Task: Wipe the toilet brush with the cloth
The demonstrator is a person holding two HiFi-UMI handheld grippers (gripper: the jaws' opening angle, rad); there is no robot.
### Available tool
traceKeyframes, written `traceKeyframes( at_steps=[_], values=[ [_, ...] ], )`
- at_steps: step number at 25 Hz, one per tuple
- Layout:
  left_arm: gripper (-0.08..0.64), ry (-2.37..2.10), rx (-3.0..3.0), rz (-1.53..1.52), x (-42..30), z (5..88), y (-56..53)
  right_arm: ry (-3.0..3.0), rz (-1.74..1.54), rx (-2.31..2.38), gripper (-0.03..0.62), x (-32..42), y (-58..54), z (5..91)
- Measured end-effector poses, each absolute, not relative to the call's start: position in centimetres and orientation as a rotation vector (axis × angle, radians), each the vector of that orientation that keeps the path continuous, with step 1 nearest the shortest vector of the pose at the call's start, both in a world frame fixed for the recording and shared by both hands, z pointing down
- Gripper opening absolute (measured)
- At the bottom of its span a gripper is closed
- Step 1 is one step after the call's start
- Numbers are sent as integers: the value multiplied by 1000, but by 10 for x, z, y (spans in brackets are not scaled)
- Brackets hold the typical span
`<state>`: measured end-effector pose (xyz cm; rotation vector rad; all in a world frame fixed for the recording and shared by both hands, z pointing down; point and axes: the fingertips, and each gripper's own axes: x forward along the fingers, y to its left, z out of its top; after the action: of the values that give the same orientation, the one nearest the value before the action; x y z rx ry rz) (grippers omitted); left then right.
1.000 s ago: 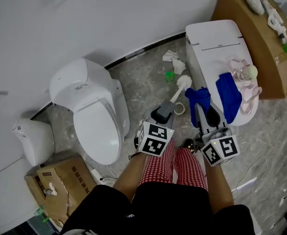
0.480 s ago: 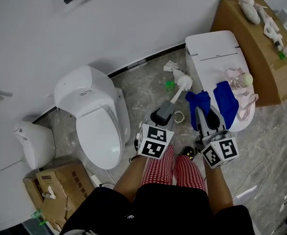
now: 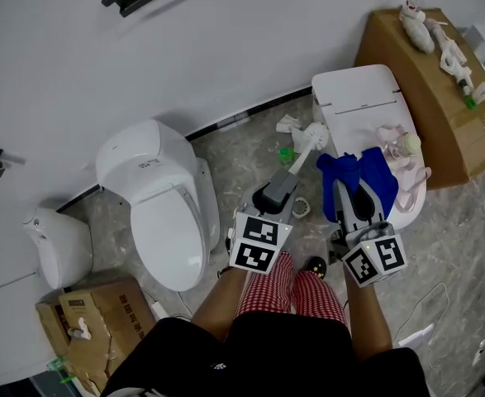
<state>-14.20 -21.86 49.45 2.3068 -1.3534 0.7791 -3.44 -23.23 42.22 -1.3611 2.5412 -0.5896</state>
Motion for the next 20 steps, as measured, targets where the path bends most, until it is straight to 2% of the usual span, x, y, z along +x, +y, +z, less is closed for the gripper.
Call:
traceKeyframes(
  at_steps=[20],
  values=[
    [163, -1488, 2418, 602, -136, 401, -224, 2508, -488, -1256, 64, -19, -220, 347]
  ],
)
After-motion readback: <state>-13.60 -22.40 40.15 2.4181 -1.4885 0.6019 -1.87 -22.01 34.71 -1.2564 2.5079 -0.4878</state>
